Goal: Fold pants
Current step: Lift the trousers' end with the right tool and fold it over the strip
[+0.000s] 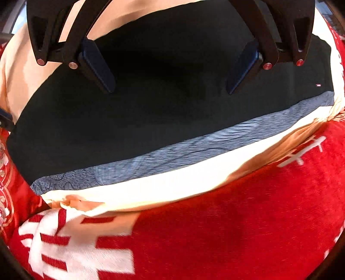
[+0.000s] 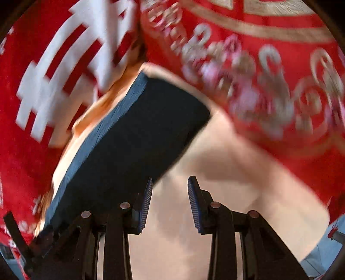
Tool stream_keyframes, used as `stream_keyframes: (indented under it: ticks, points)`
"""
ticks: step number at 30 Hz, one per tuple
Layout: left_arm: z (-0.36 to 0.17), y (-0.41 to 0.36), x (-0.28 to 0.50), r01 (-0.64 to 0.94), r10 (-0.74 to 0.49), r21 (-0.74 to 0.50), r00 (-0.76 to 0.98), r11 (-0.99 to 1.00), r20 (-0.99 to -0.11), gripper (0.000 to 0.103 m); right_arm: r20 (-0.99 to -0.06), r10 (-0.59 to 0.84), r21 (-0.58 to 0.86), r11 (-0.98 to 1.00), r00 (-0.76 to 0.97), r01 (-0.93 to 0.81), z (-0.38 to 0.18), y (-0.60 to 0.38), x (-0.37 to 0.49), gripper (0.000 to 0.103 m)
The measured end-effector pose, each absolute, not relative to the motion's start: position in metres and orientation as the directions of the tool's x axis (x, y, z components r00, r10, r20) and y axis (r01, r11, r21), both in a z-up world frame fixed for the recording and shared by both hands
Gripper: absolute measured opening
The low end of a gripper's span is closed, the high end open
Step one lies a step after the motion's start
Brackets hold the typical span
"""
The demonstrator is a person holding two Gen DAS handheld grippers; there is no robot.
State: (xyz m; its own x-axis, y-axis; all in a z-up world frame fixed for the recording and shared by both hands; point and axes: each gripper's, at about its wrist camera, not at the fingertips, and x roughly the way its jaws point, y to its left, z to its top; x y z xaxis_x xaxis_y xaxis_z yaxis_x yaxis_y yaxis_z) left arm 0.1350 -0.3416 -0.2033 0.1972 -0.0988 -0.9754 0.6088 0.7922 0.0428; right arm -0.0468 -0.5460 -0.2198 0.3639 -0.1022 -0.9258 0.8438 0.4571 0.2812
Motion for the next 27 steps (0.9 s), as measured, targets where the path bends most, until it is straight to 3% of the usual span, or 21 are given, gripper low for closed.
stream_keyframes:
  ticks: [1,2,6,11,16,22,24,27]
  points:
    - [-0.206,-0.345,0.135,0.609,-0.089,0.051,0.198,0.791,-0.976,0.103,-0.927,-0.104,0.276,0.465,0.362,0.841,-0.221,-0.551,-0.044,0.028]
    - [-0.207,-0.350,0.134,0.610,-0.082,0.059,0.201,0.791,-0.976,0.103,-0.933,-0.115,0.248,0.484,0.342,0.839,-0.222,-0.557,-0.039,0.007]
    - [-0.210,-0.364,0.130,0.611,-0.053,0.088,0.209,0.787,-0.976,0.103,-0.940,-0.174,0.160,0.535,0.293,0.830,-0.218,-0.563,-0.030,0.007]
    - [-0.222,-0.370,0.129,0.594,-0.038,0.084,0.189,0.800,-0.981,0.103,-0.939,-0.135,0.209,0.509,0.317,0.835,-0.215,-0.565,-0.045,0.018]
    - [-0.233,-0.346,0.136,0.592,-0.036,0.093,0.203,0.800,-0.978,0.103,-0.891,0.050,0.416,0.490,0.452,0.766,-0.222,-0.548,-0.058,0.021]
    - [-0.241,-0.343,0.125,0.584,-0.033,0.095,0.205,0.806,-0.978,0.103,-0.827,0.148,0.550,0.419,0.543,0.723,-0.240,-0.536,-0.069,0.022]
    - [-0.241,-0.344,0.124,0.583,-0.032,0.097,0.207,0.807,-0.978,0.103,-0.804,0.163,0.584,0.397,0.572,0.708,-0.243,-0.534,-0.070,0.033]
    - [-0.243,-0.343,0.127,0.579,-0.032,0.094,0.204,0.810,-0.979,0.103,-0.786,0.173,0.611,0.370,0.594,0.700,-0.248,-0.535,-0.070,0.041]
